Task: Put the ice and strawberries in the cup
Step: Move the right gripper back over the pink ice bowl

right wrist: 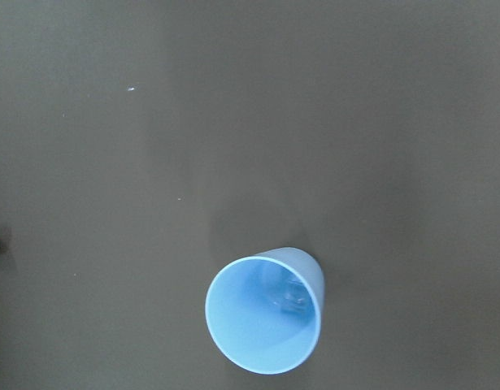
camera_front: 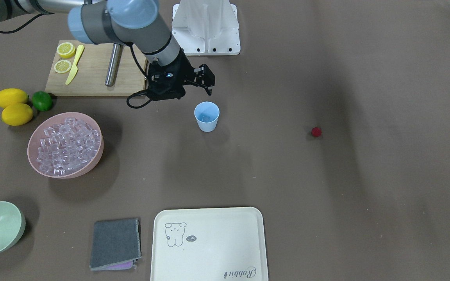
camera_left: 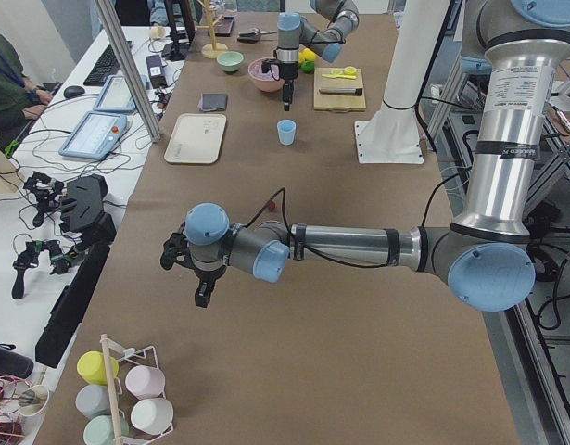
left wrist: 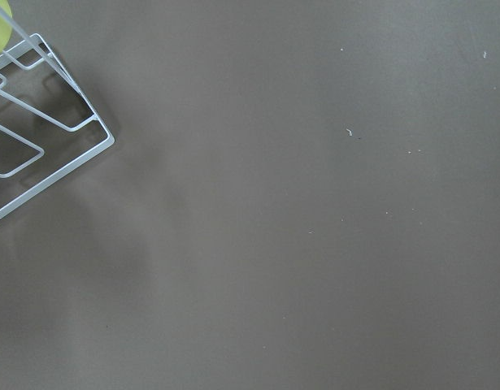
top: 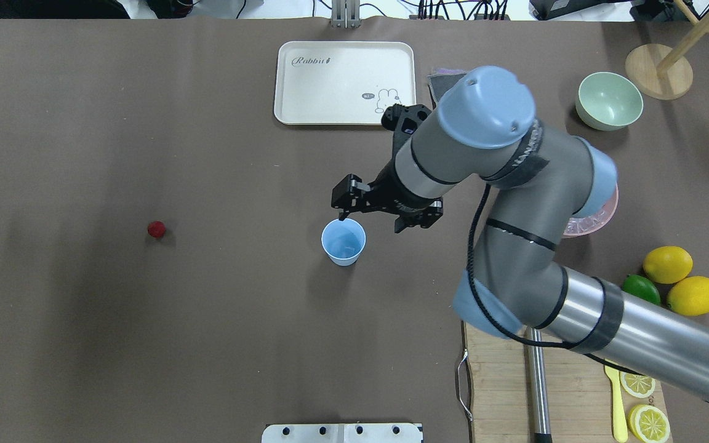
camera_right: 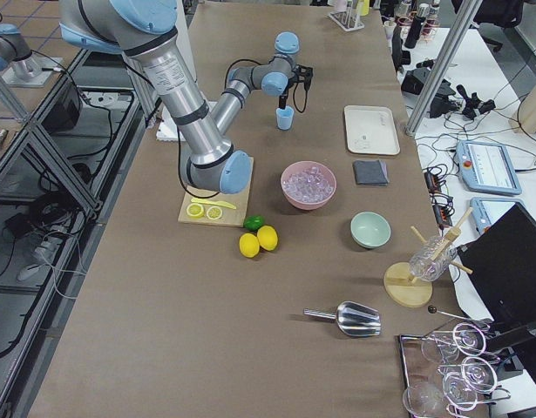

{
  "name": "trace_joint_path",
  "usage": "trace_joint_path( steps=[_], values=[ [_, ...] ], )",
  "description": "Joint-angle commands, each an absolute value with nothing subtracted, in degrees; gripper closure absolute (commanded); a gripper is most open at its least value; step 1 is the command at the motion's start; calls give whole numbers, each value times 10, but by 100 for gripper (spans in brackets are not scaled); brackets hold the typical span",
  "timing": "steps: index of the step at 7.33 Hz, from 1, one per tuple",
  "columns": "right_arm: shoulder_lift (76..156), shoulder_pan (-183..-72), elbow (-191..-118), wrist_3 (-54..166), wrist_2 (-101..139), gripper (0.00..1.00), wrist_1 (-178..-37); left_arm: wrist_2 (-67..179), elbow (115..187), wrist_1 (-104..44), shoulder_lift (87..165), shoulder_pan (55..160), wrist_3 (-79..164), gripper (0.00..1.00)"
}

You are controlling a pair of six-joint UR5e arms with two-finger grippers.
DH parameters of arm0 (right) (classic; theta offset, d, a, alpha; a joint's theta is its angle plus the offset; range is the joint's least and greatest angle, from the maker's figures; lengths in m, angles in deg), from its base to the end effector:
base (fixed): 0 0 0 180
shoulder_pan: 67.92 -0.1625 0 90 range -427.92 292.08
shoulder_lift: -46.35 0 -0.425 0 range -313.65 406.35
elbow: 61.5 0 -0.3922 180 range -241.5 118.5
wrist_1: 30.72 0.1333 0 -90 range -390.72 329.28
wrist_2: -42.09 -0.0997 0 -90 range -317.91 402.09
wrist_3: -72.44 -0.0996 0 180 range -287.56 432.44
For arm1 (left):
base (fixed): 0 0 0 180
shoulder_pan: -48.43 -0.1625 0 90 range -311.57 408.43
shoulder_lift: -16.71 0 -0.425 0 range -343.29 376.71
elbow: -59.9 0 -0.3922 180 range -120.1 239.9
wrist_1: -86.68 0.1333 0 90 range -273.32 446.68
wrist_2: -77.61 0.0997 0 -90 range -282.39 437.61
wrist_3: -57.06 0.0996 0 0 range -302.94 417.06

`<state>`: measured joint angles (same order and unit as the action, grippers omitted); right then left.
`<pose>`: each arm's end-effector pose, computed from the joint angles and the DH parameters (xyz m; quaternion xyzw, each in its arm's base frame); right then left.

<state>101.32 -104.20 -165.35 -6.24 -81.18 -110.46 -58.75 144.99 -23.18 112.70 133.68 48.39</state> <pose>-0.4569 -0.4329 0.1722 -0.0370 -0.5331 0.0422 0.8442 -0.0151 -0.5573 0.6064 0.1207 0.4039 0.0406 0.9059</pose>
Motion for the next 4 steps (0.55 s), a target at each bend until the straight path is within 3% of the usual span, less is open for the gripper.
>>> trace_joint_path(
  steps=[1, 4],
  values=[
    [1071, -1120, -1686, -19, -897, 1, -1103, -587, 1451, -233, 1131, 1337, 483, 2],
    [1137, -1178, -1679, 141, -939, 1, -1109, -588, 1451, -234, 1131, 1337, 483, 2]
  ],
)
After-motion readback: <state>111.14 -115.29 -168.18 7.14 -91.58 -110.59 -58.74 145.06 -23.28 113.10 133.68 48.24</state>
